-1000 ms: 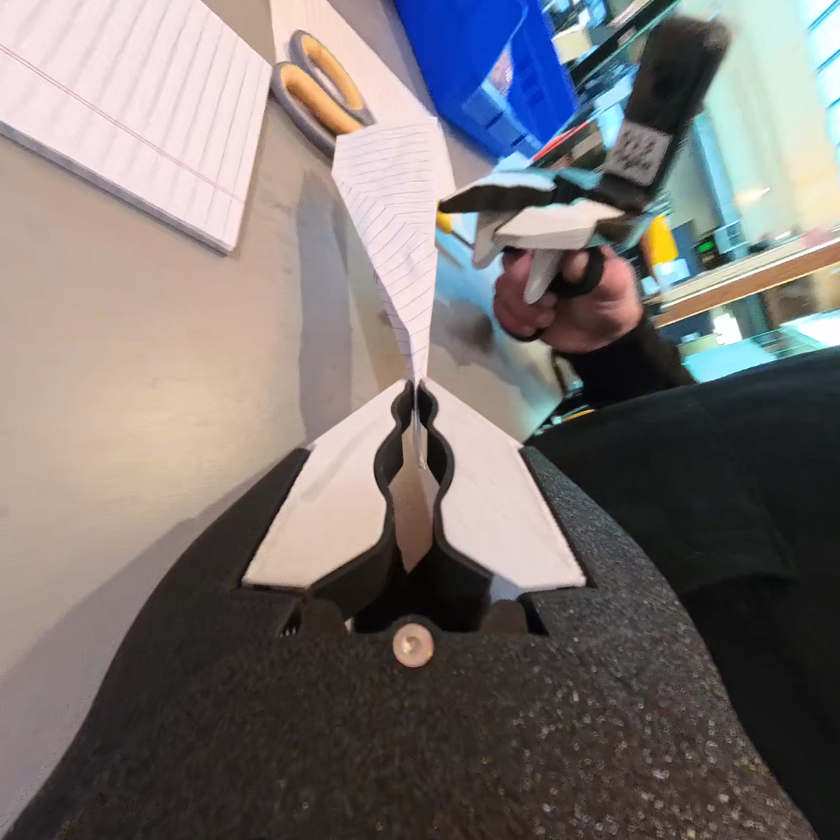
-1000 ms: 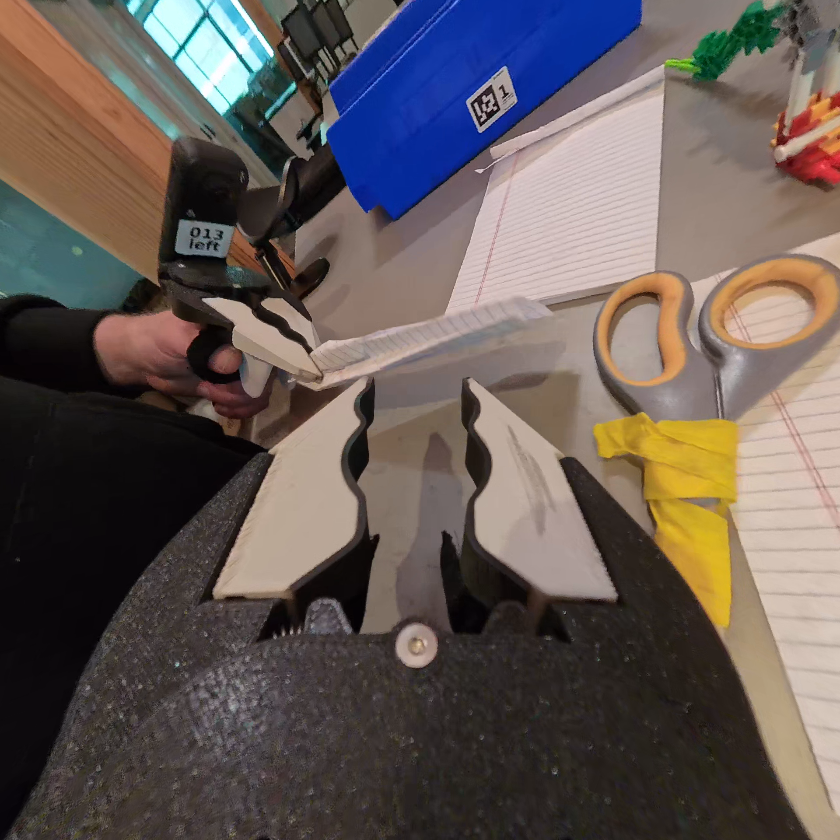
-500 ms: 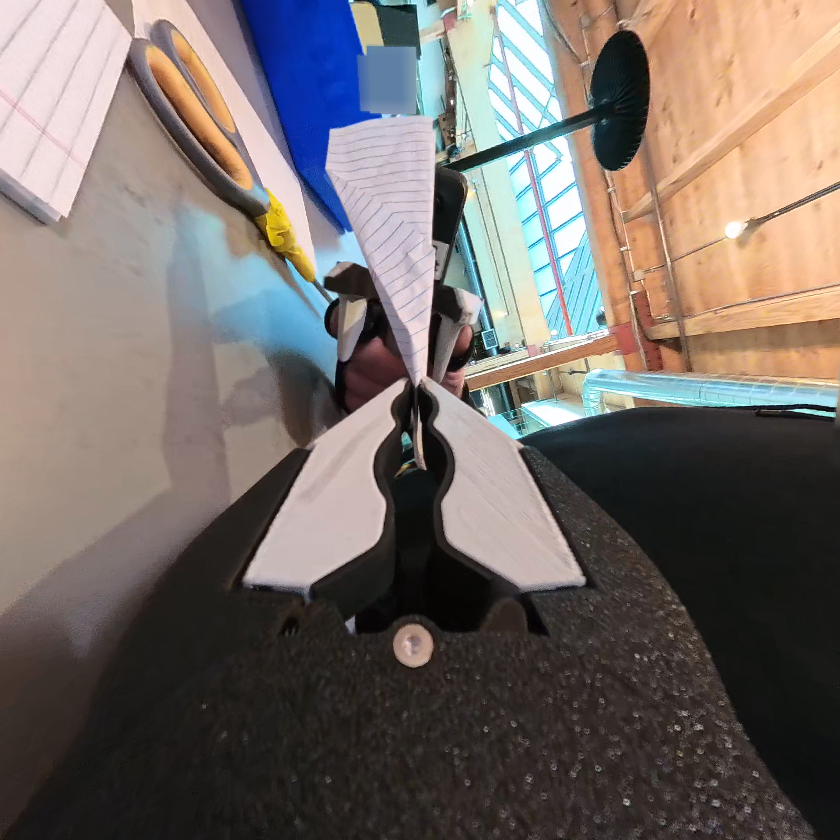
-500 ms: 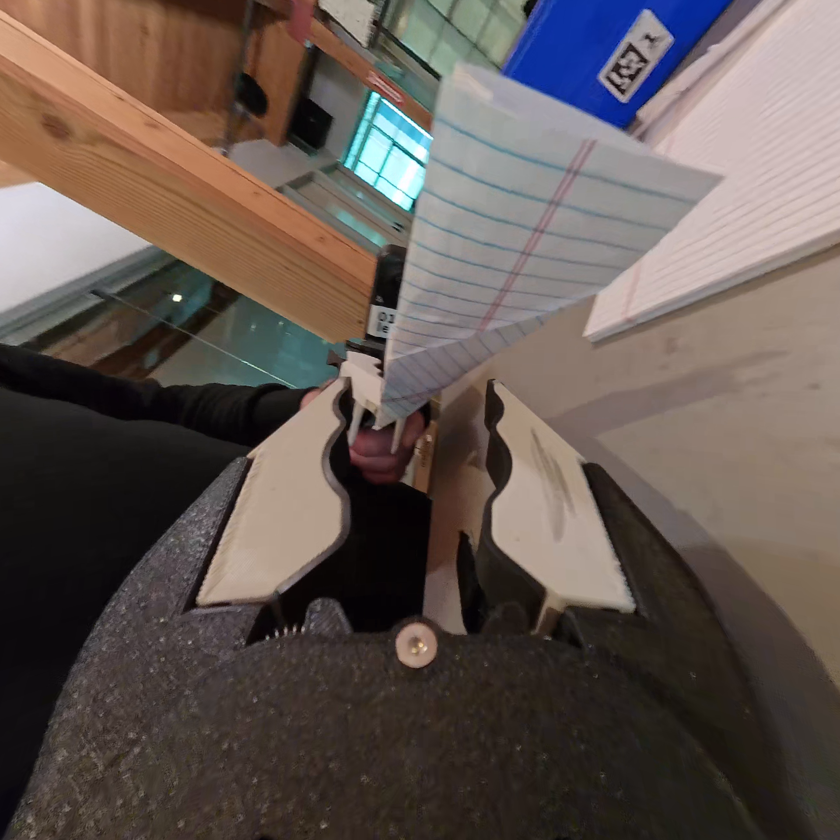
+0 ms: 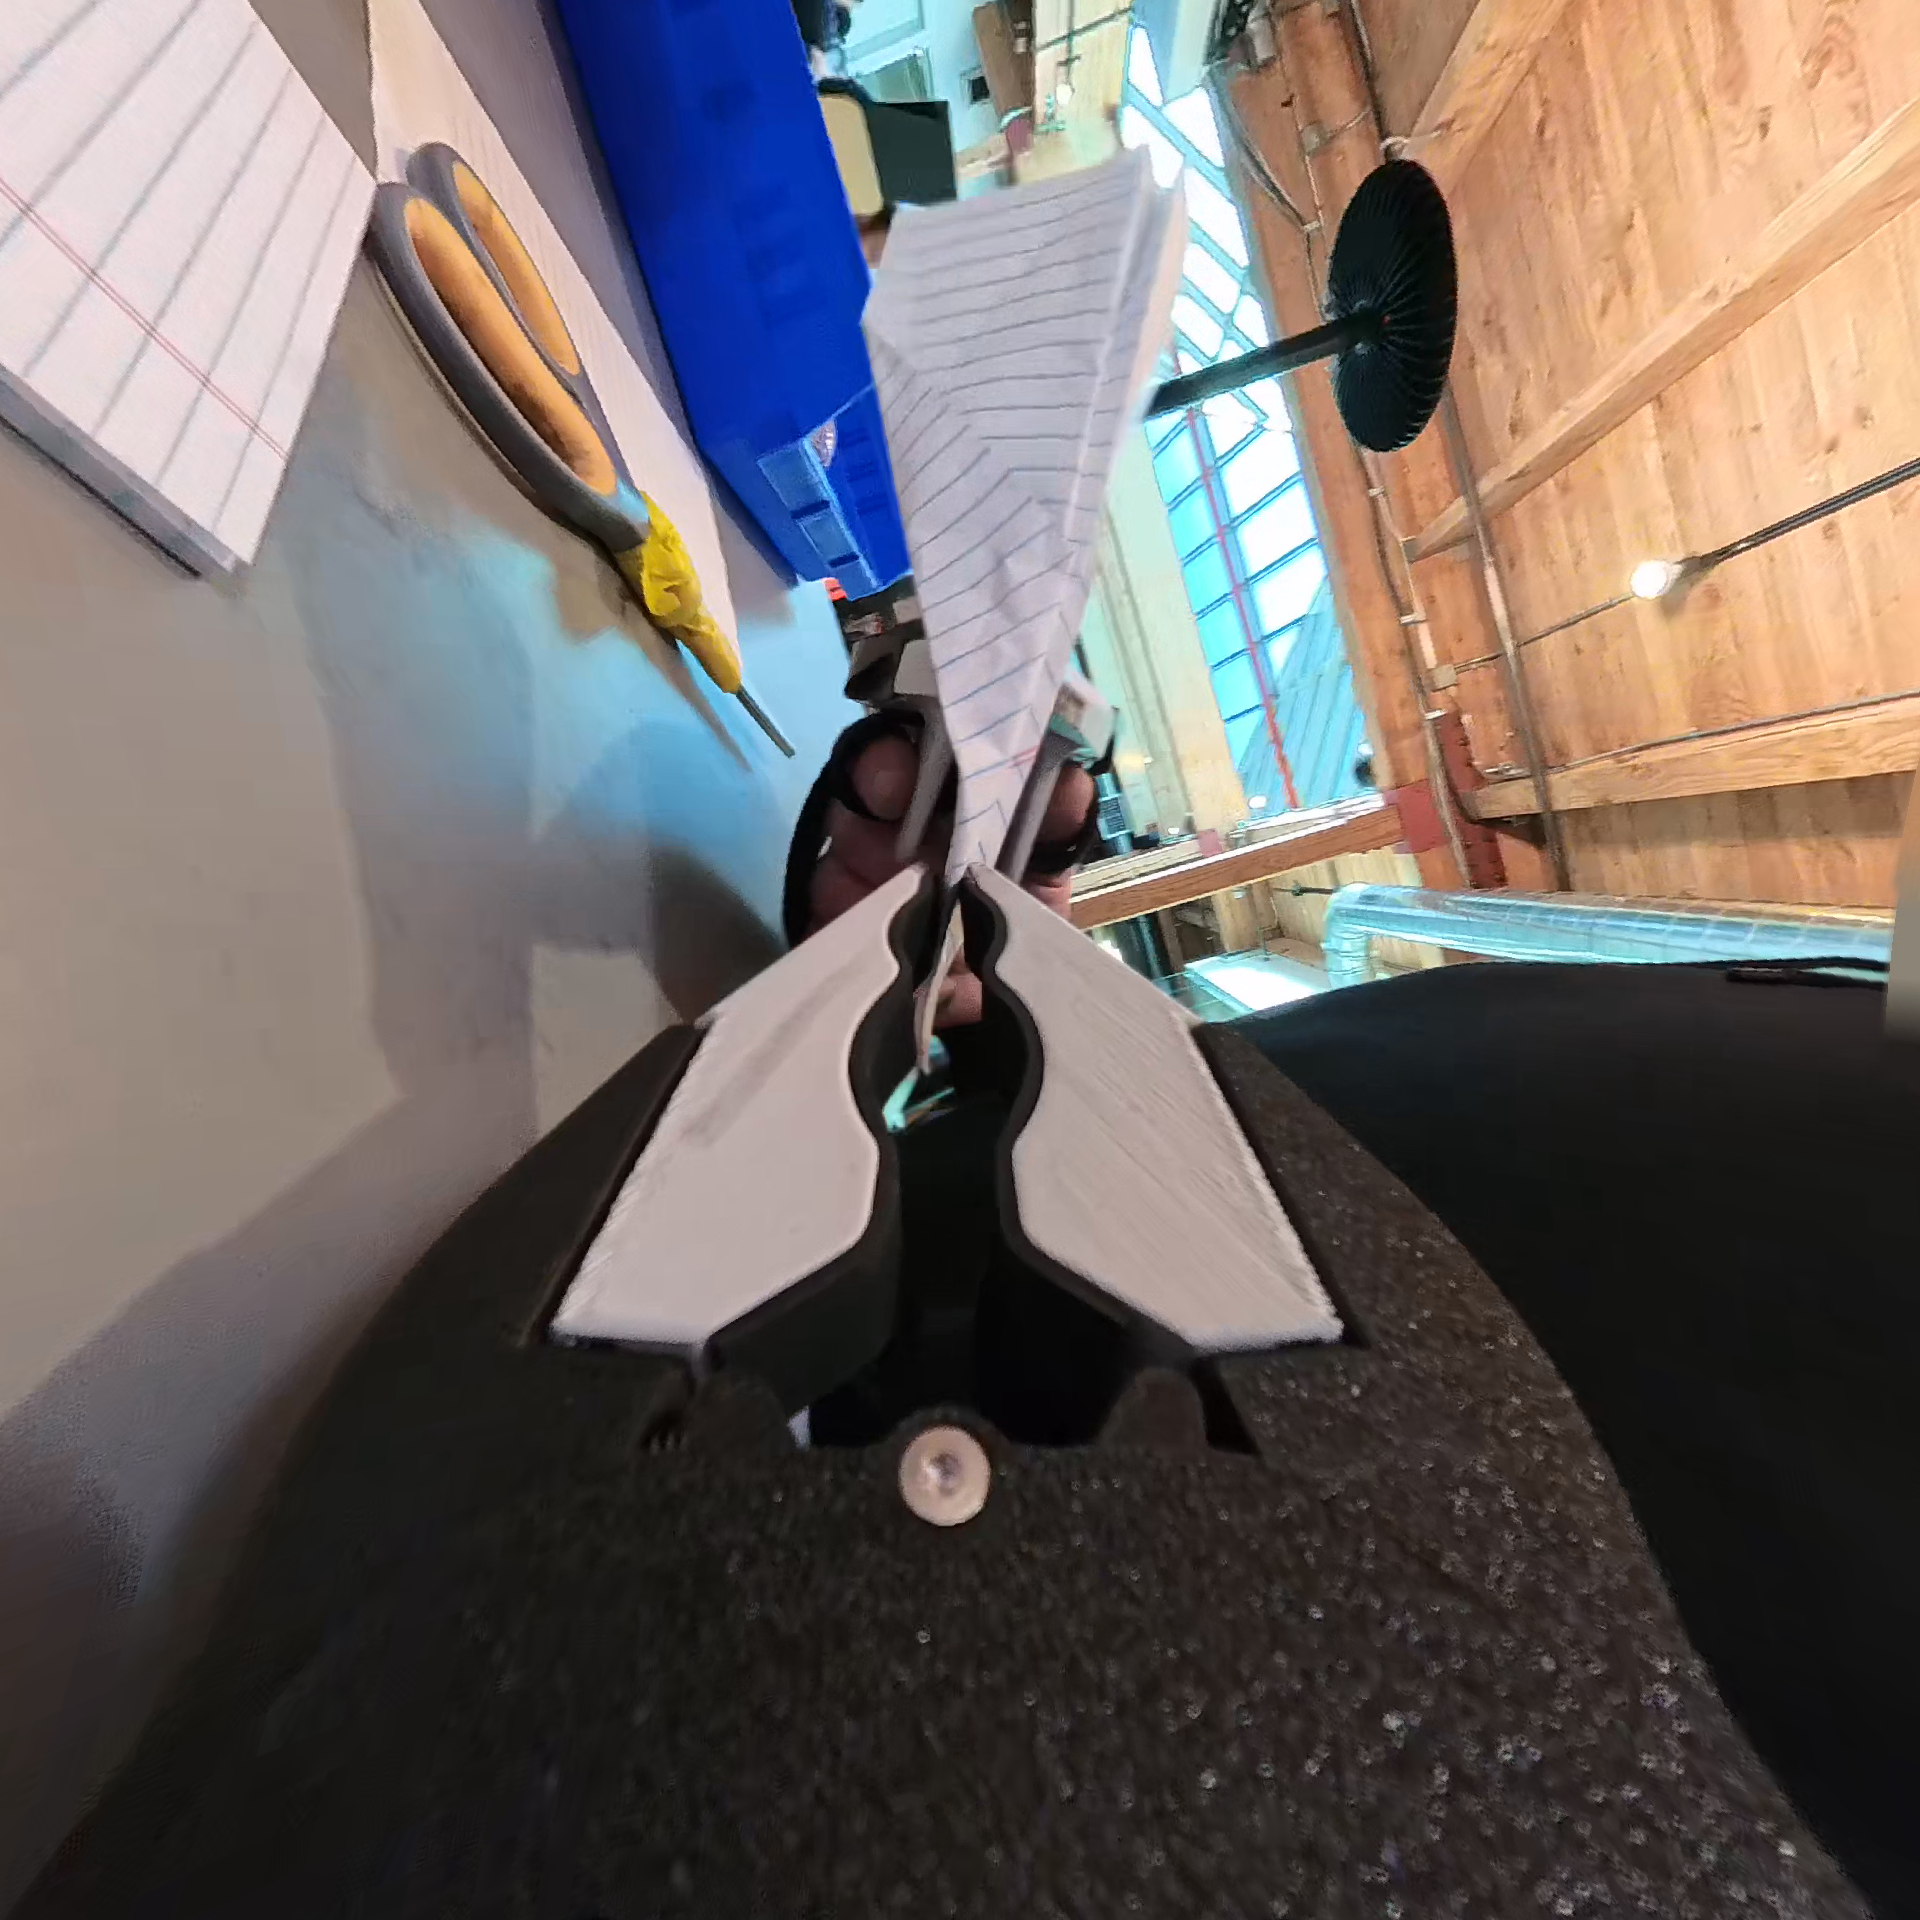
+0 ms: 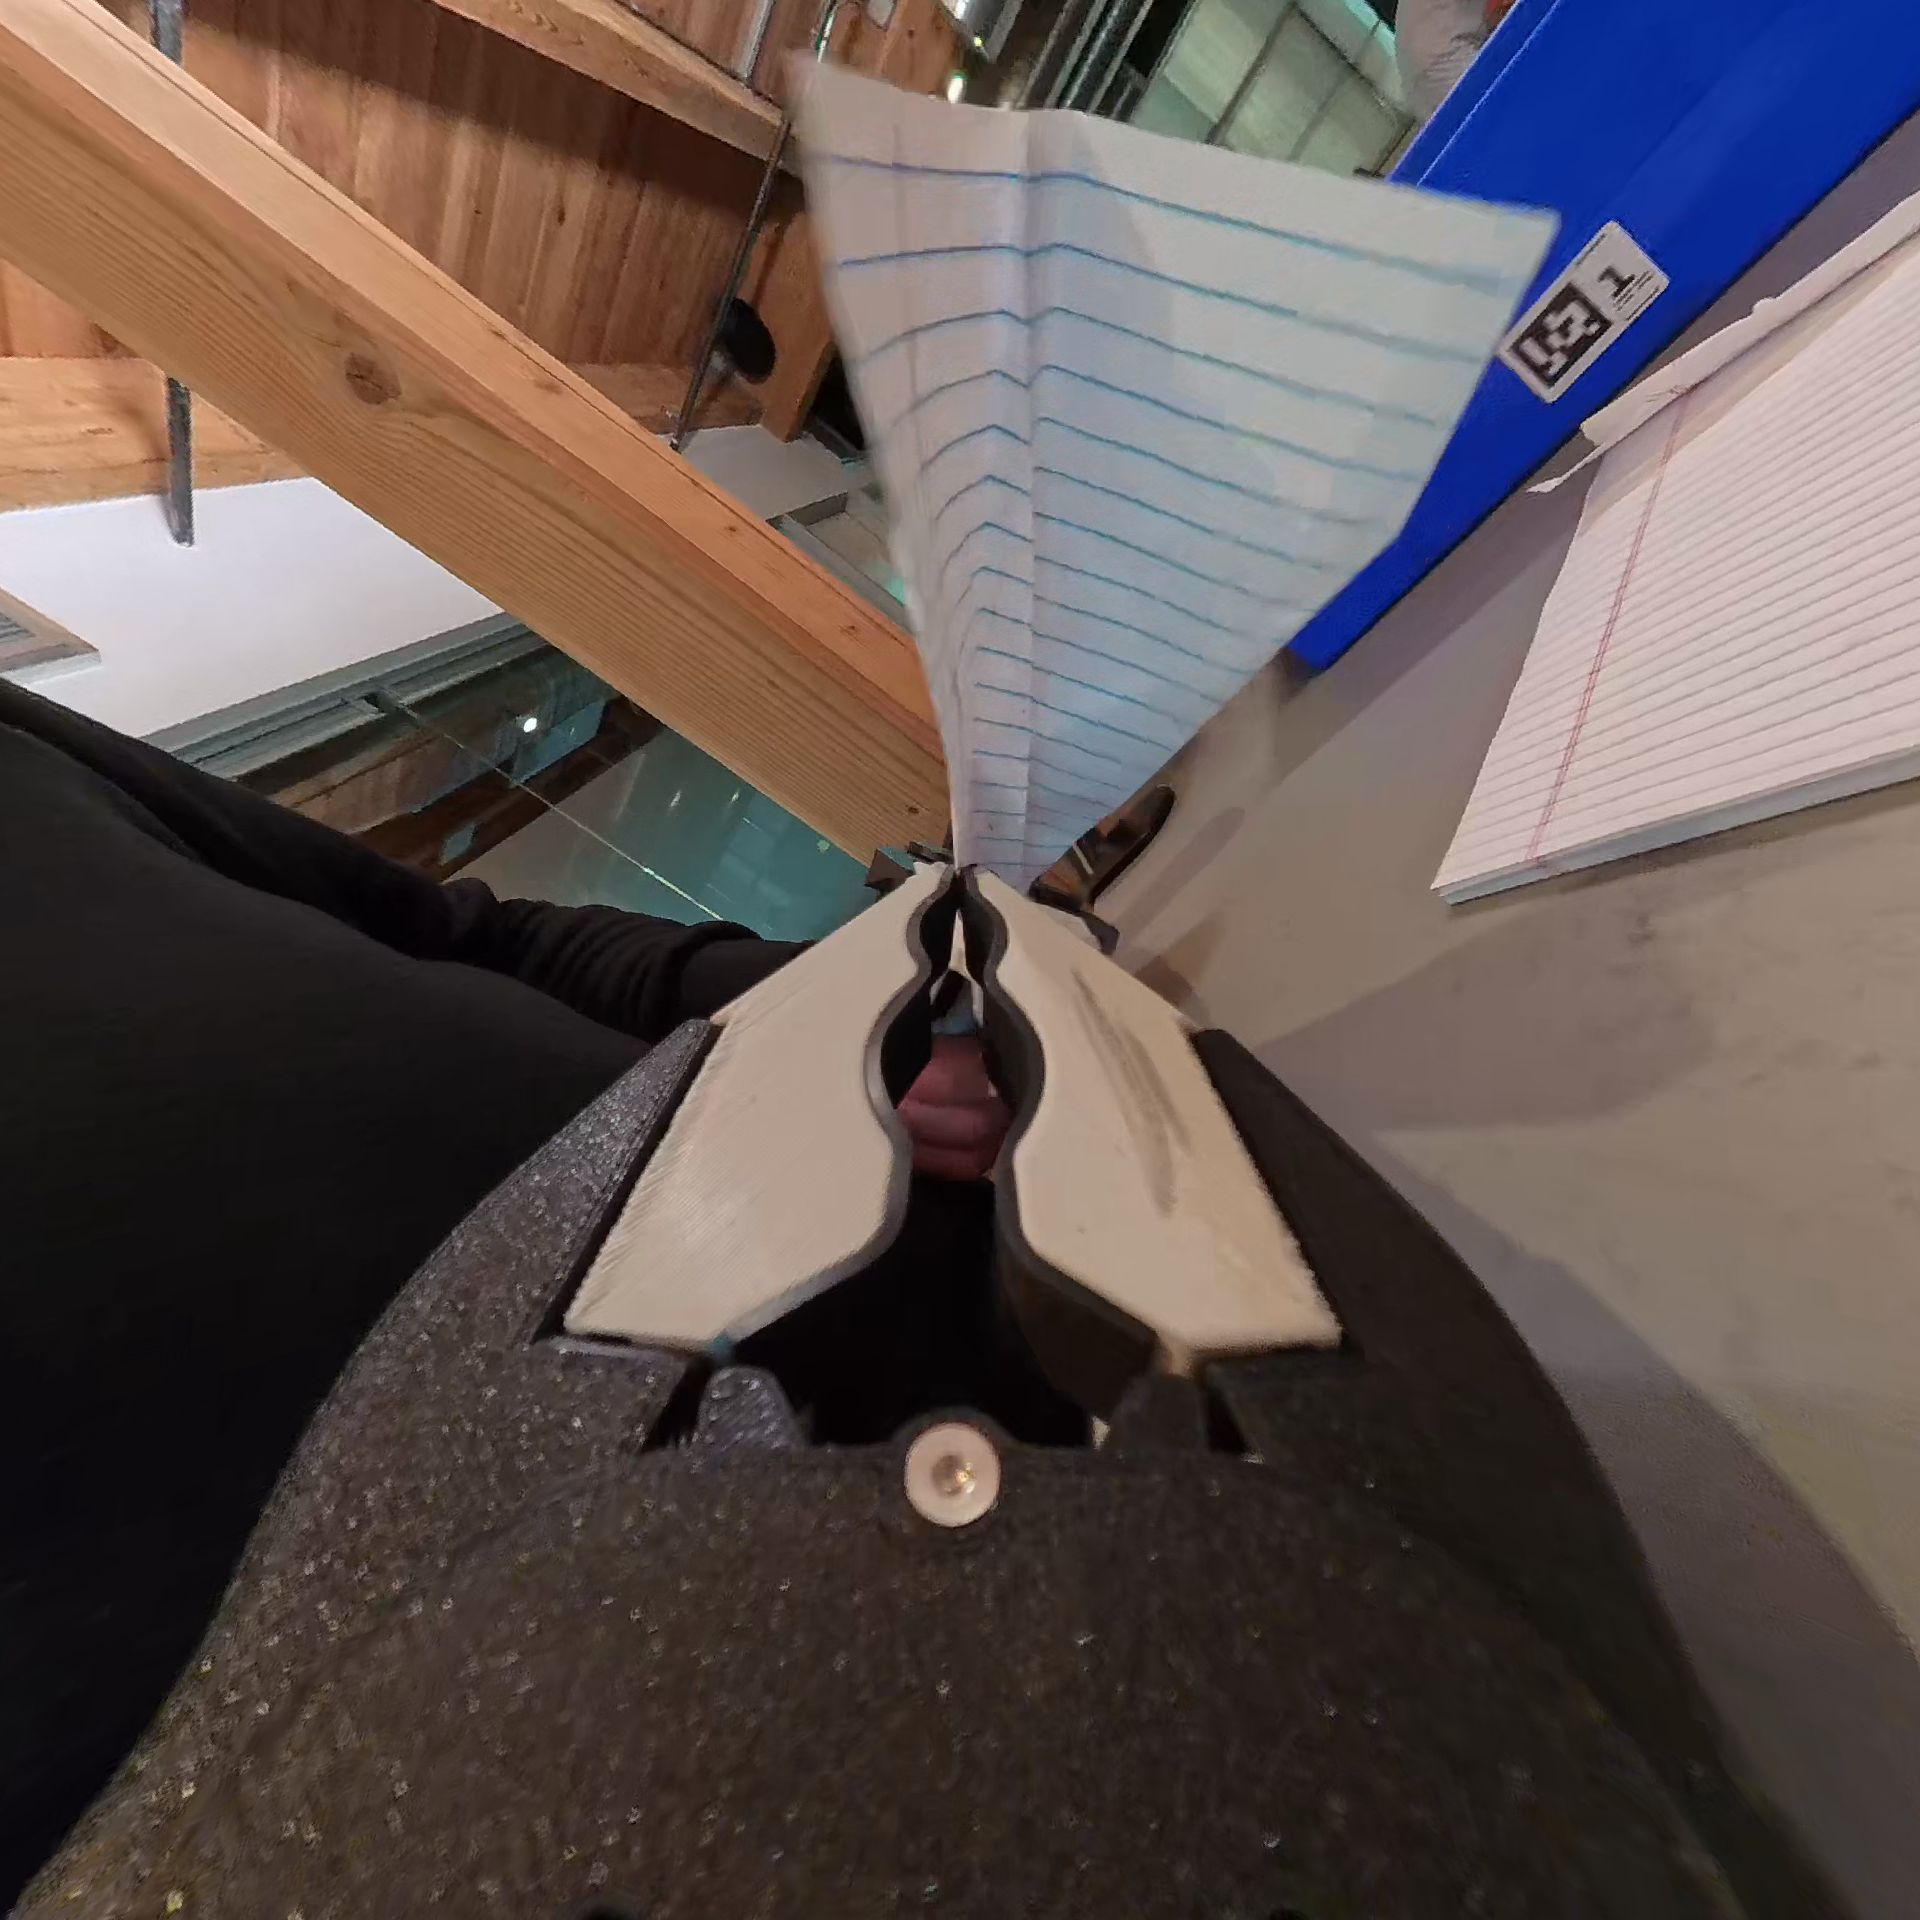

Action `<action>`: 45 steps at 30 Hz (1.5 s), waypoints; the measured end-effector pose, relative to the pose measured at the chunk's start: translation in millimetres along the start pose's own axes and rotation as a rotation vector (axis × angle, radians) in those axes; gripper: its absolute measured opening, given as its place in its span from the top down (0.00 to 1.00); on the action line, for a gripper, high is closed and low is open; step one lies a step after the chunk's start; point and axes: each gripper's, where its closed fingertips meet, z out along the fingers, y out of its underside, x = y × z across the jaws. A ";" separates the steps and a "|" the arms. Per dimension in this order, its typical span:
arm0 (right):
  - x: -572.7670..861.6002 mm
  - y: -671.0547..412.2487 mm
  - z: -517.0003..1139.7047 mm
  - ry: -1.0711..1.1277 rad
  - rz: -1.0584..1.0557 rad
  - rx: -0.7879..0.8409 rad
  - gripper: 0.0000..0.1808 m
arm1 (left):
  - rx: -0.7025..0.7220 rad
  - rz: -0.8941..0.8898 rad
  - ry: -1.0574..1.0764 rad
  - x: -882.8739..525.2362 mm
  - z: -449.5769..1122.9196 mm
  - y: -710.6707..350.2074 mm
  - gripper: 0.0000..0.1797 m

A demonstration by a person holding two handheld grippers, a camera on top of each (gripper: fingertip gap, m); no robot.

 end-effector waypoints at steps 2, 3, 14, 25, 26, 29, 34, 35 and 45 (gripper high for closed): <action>4.5 -0.9 0.2 0.015 0.027 0.011 0.98 | -0.001 0.031 -0.034 -3.2 0.6 -1.6 0.99; 5.5 -0.3 0.4 0.016 0.034 0.010 0.97 | -0.010 0.040 -0.049 -4.8 1.4 -1.2 0.99; -2.2 -0.9 -3.0 -0.069 0.056 -0.011 1.00 | -0.019 0.148 -0.020 11.3 13.5 -8.5 0.94; -25.0 -4.1 -19.2 -0.276 0.109 -0.014 1.00 | 0.008 0.034 0.209 39.8 27.7 -15.2 0.90; -22.7 -3.4 -19.6 -0.263 0.110 -0.022 1.00 | 0.002 0.034 0.221 41.9 29.2 -14.8 0.91; -20.3 -3.6 -21.7 -0.254 0.119 -0.026 1.00 | -0.009 0.056 0.228 45.8 34.7 -14.8 0.93; -14.6 -4.3 -23.2 -0.212 0.123 -0.027 1.00 | -0.026 0.135 0.135 36.2 41.9 -14.6 1.00; -14.2 -4.7 -23.4 -0.208 0.125 -0.024 1.00 | -0.023 0.143 0.116 33.6 42.4 -15.7 1.00; 4.7 -5.5 -21.9 -0.073 0.147 -0.017 1.00 | -0.042 0.349 -0.153 5.2 45.5 -23.3 1.00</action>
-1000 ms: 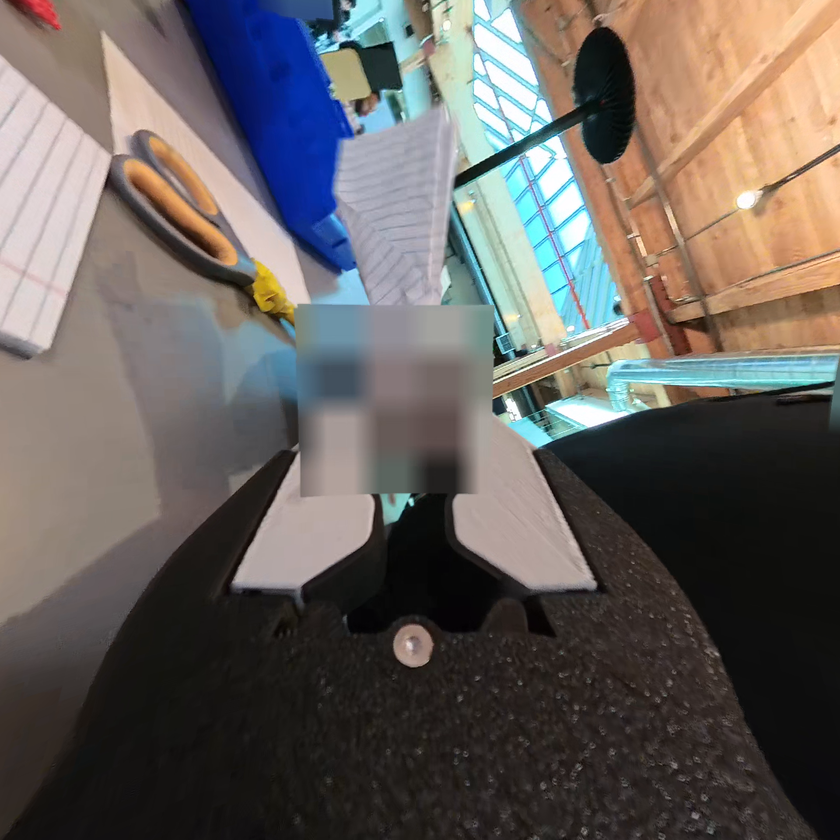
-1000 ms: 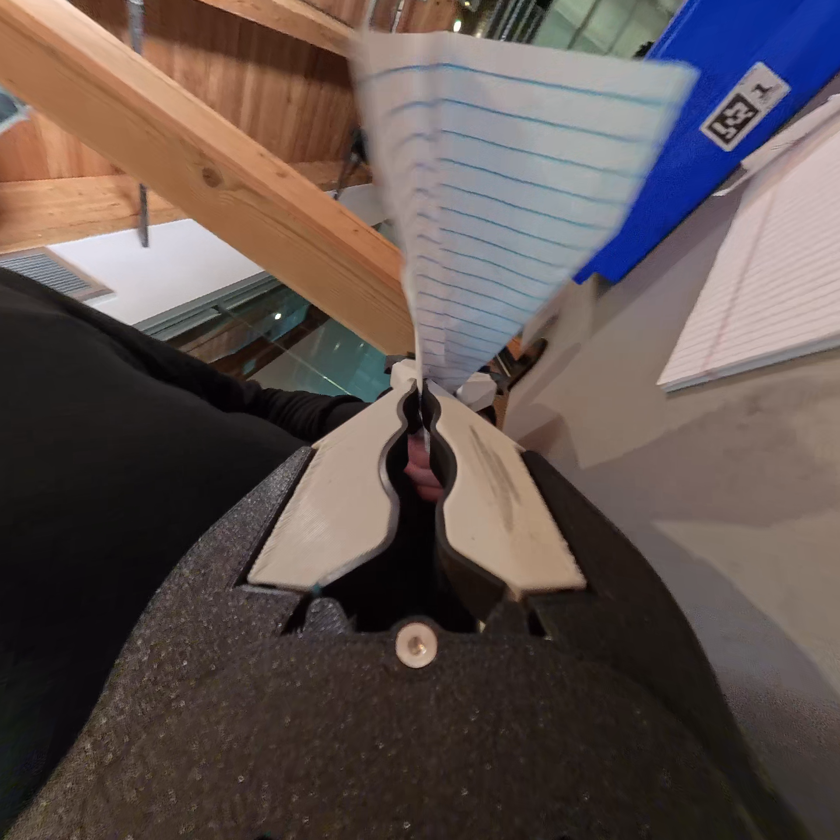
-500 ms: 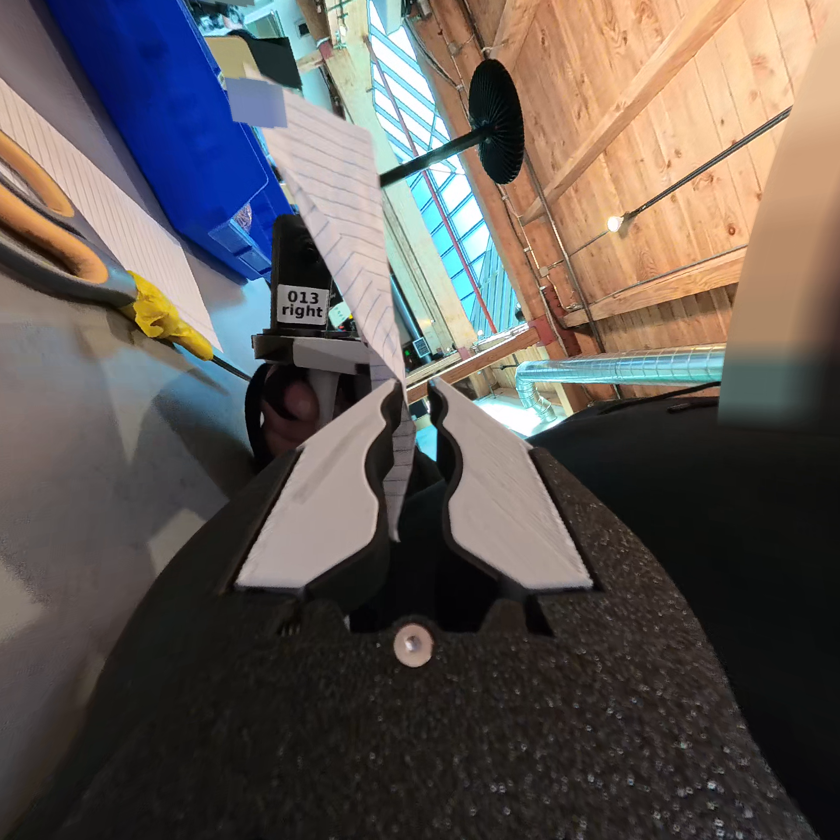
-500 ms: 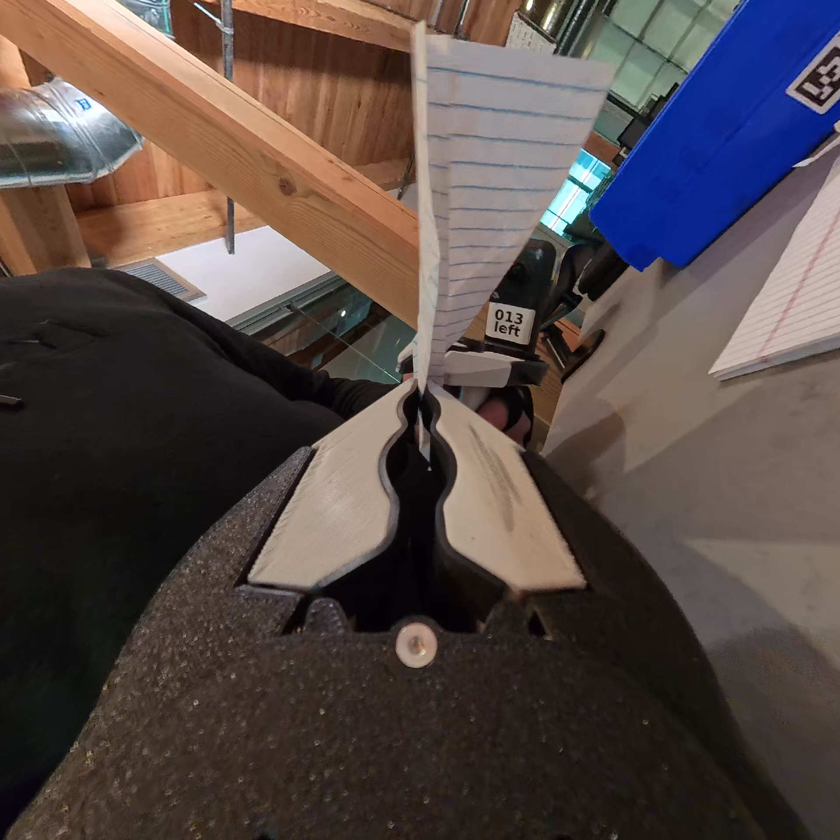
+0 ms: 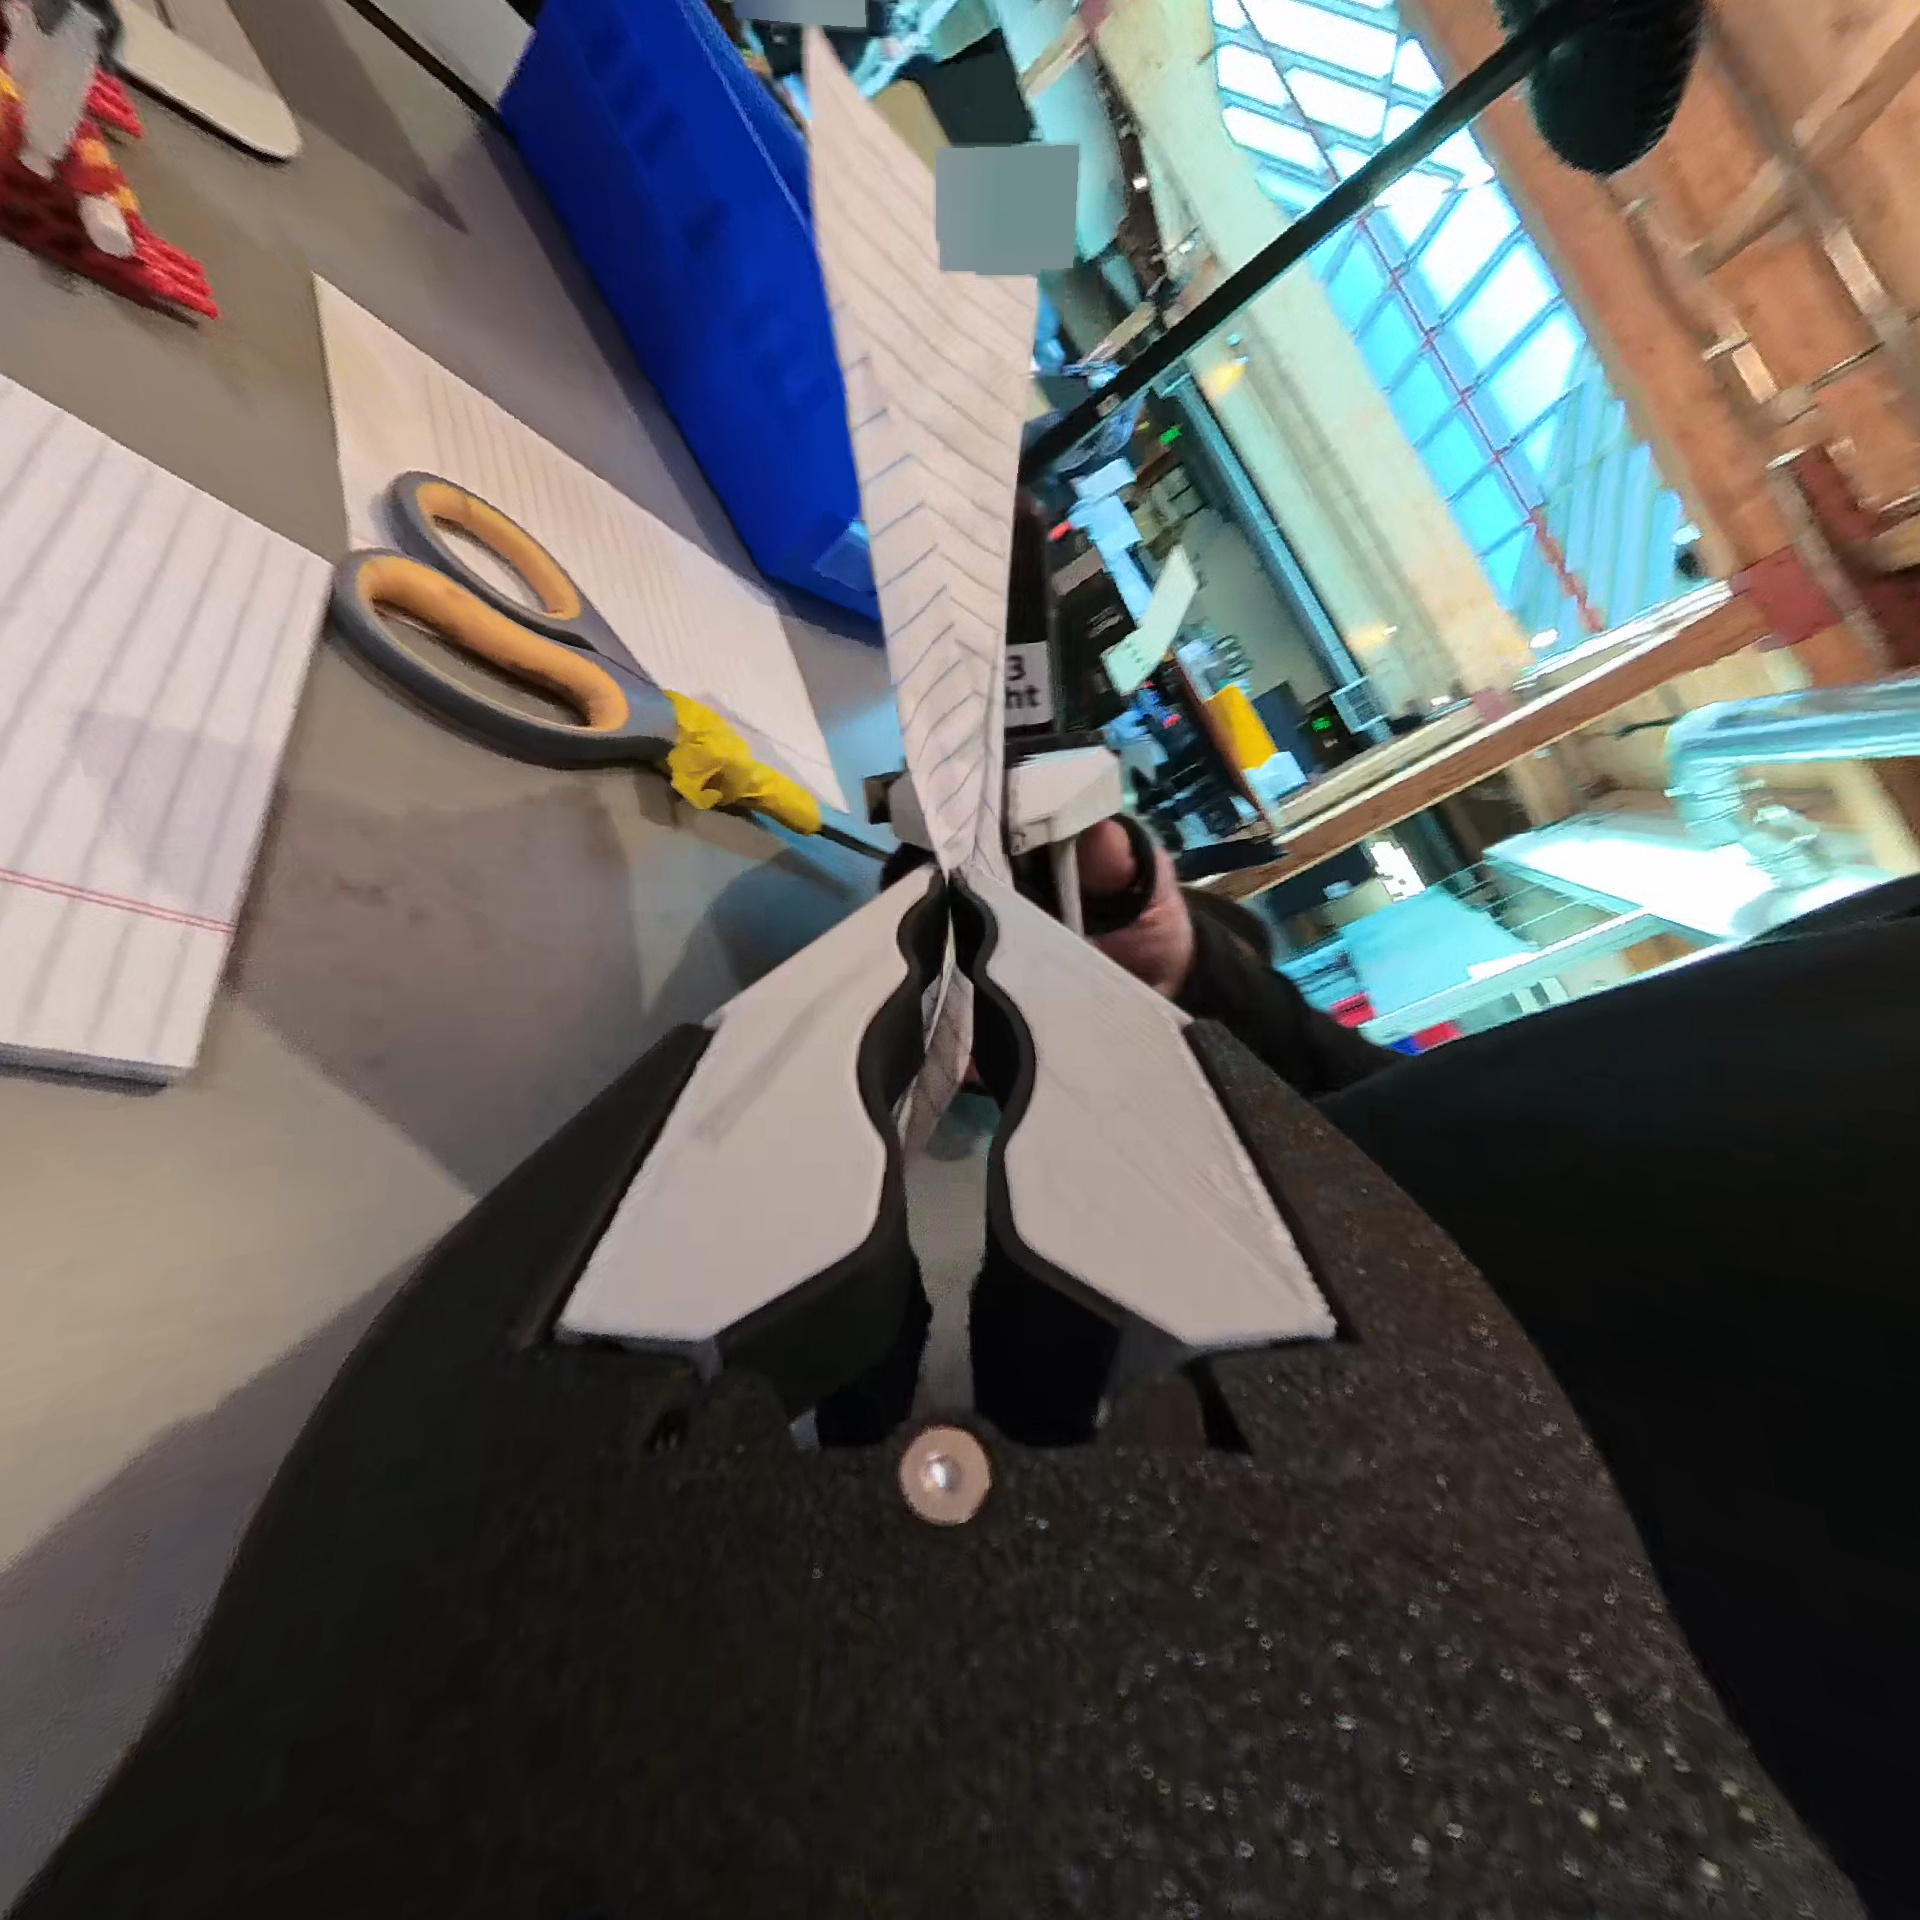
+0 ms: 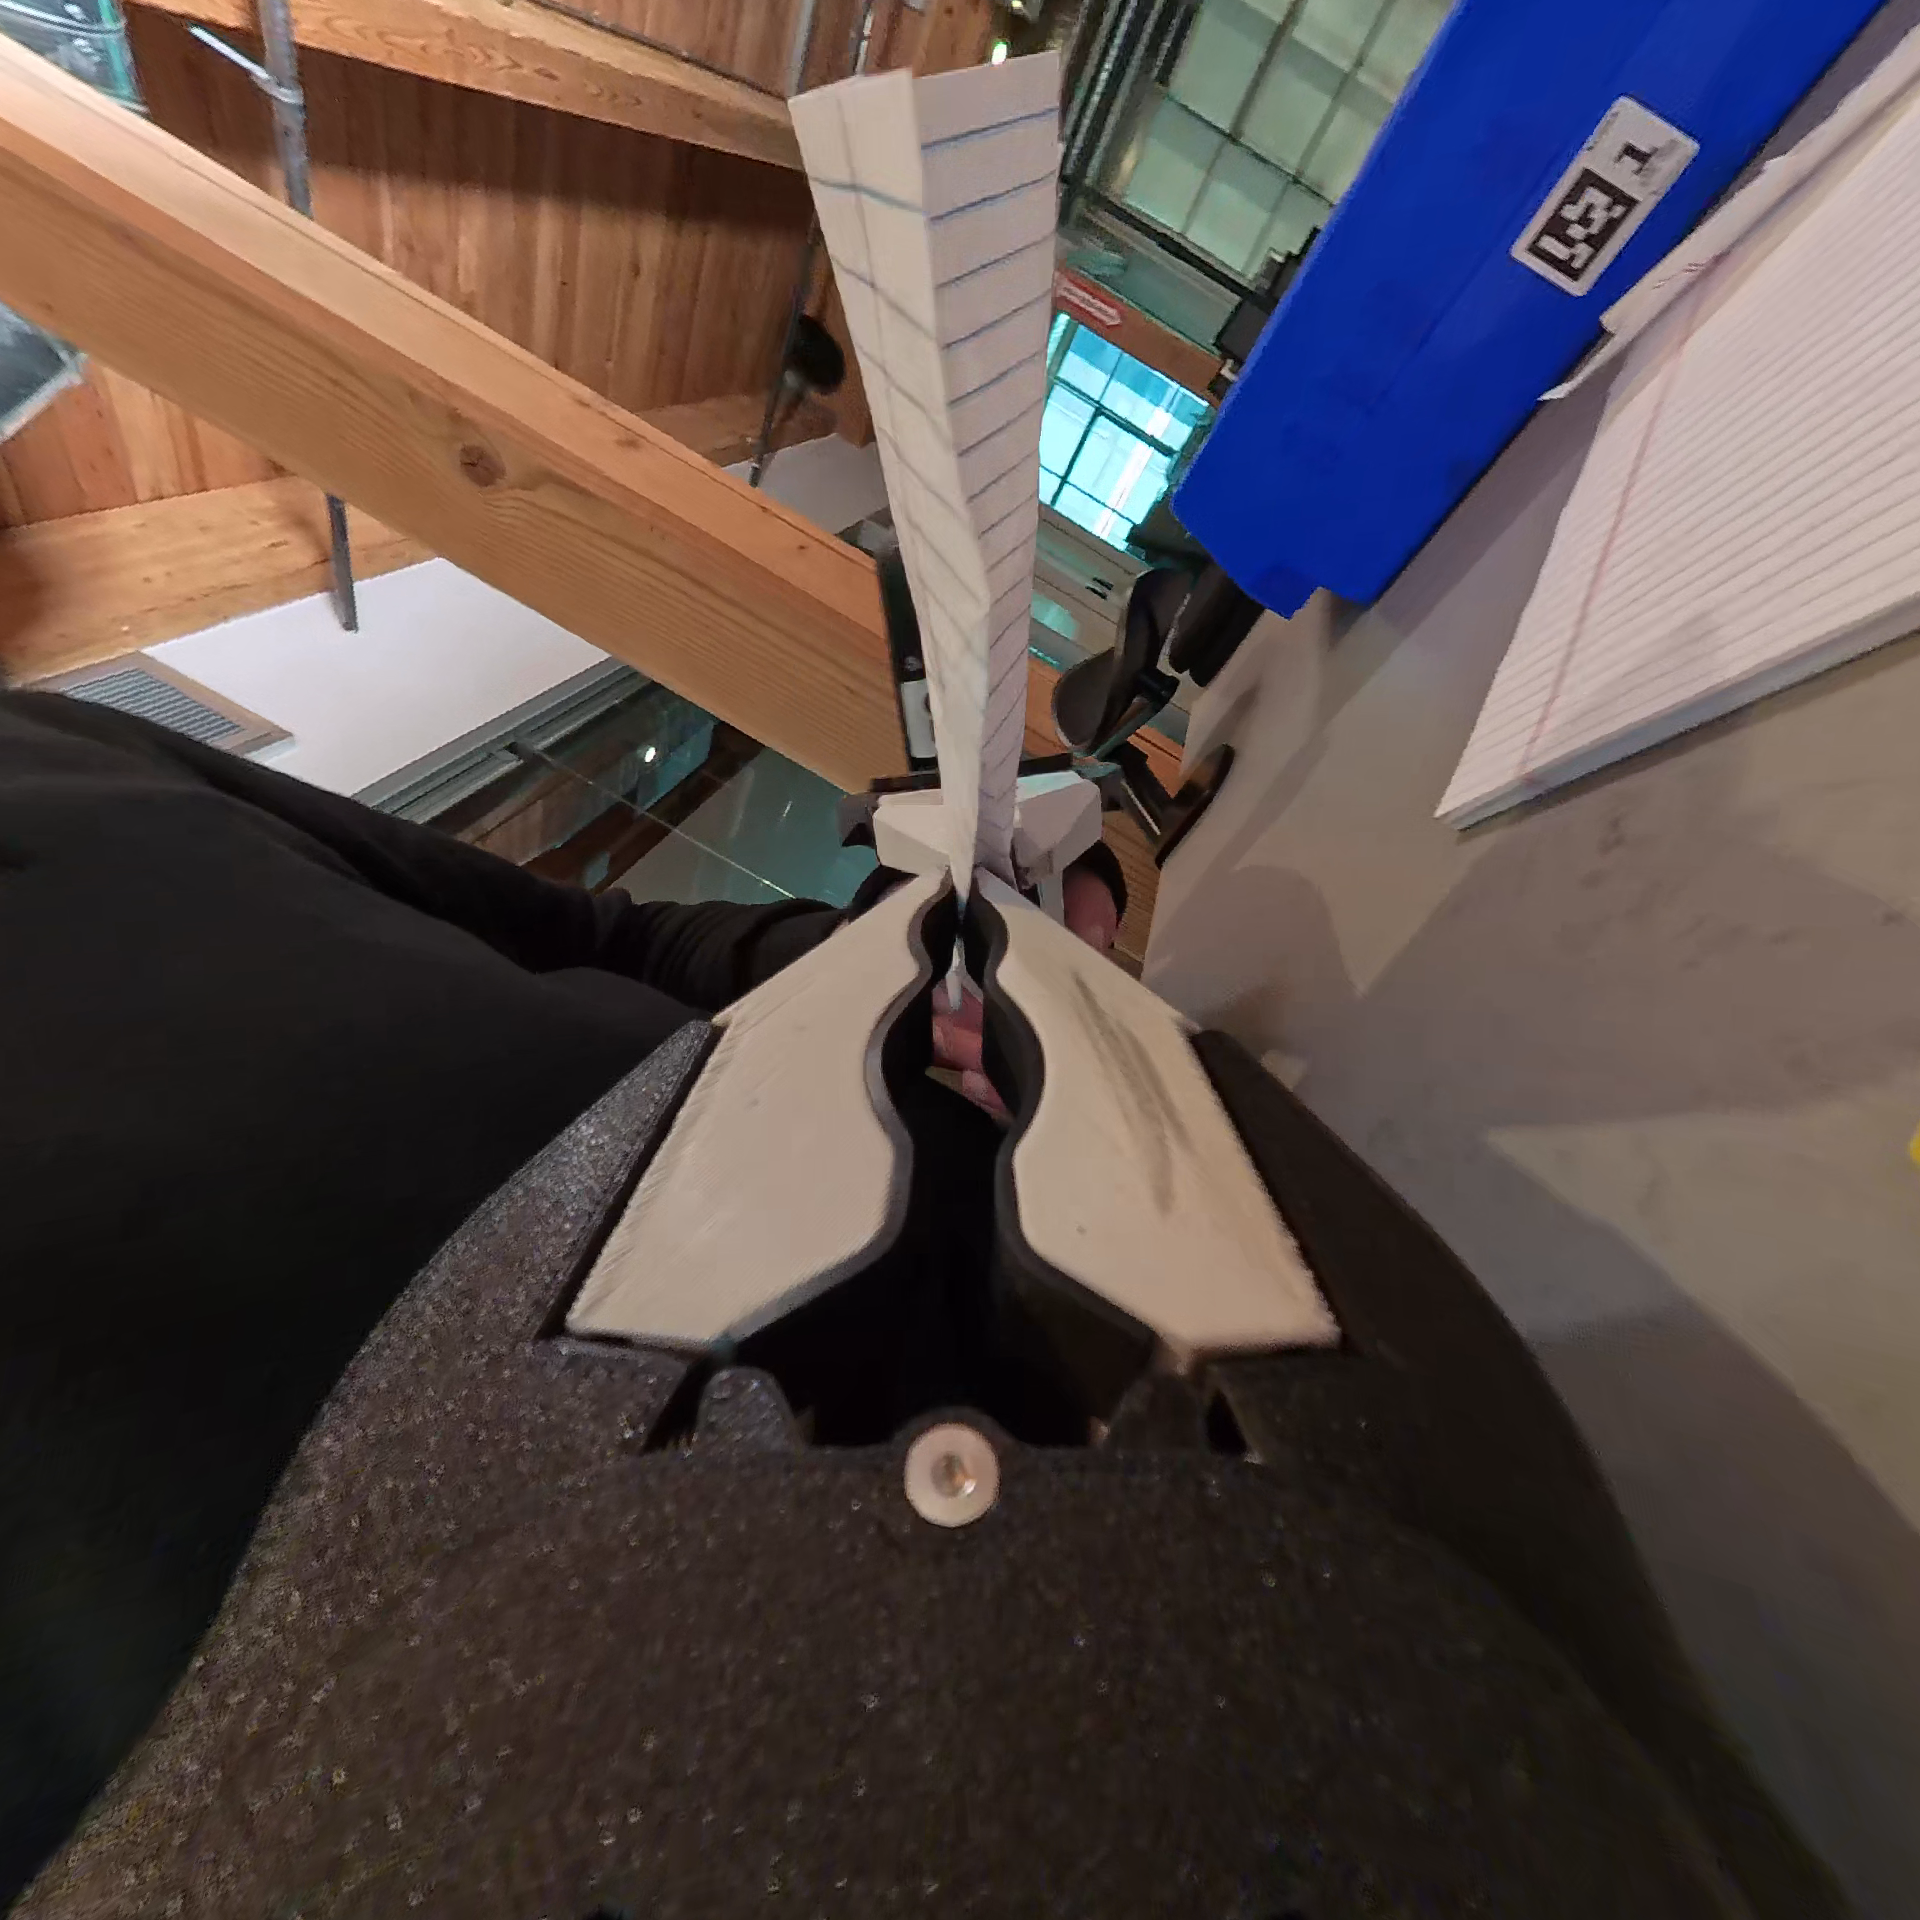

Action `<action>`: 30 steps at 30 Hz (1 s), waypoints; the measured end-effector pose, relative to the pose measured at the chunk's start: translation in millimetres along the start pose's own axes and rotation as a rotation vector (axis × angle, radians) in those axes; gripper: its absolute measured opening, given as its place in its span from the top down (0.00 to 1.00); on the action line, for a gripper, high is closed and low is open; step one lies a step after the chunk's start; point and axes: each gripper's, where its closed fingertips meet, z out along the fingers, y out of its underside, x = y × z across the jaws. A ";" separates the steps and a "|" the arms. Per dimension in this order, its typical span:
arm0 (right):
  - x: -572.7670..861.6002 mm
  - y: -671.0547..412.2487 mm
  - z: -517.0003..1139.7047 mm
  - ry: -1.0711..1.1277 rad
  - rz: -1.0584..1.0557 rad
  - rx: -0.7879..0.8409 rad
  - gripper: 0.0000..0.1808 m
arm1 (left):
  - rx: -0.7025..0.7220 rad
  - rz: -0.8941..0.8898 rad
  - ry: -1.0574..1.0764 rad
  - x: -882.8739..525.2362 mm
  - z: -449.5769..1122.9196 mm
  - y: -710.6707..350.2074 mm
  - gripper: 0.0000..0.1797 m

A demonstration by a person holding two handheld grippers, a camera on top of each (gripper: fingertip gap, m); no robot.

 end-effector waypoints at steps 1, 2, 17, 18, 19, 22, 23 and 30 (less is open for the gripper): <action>1.6 -0.8 0.0 0.013 0.008 0.005 1.00 | 0.000 0.034 -0.039 -3.8 -0.3 -0.9 1.00; 4.9 -2.1 -0.2 0.038 0.010 0.013 1.00 | -0.003 0.064 -0.060 -4.8 -0.5 -1.7 1.00; 57.1 6.1 -4.8 0.416 0.071 -0.016 1.00 | -0.174 0.275 -0.333 -40.3 5.4 14.4 0.95; 58.5 7.8 -5.1 0.418 0.076 -0.027 1.00 | -0.169 0.230 -0.313 -41.7 5.9 15.1 0.93; 60.5 8.5 -6.0 0.426 0.081 -0.030 1.00 | -0.166 0.183 -0.291 -43.0 6.4 16.1 0.92; 61.1 13.1 -4.5 0.403 0.107 -0.062 1.00 | -0.124 0.087 -0.238 -45.4 6.4 13.5 0.92; 61.1 14.3 -4.3 0.397 0.113 -0.074 1.00 | -0.120 0.067 -0.221 -45.5 6.5 13.6 0.93; 51.4 21.2 0.4 0.305 0.144 -0.113 1.00 | -0.075 -0.053 -0.164 -48.5 3.5 9.2 0.97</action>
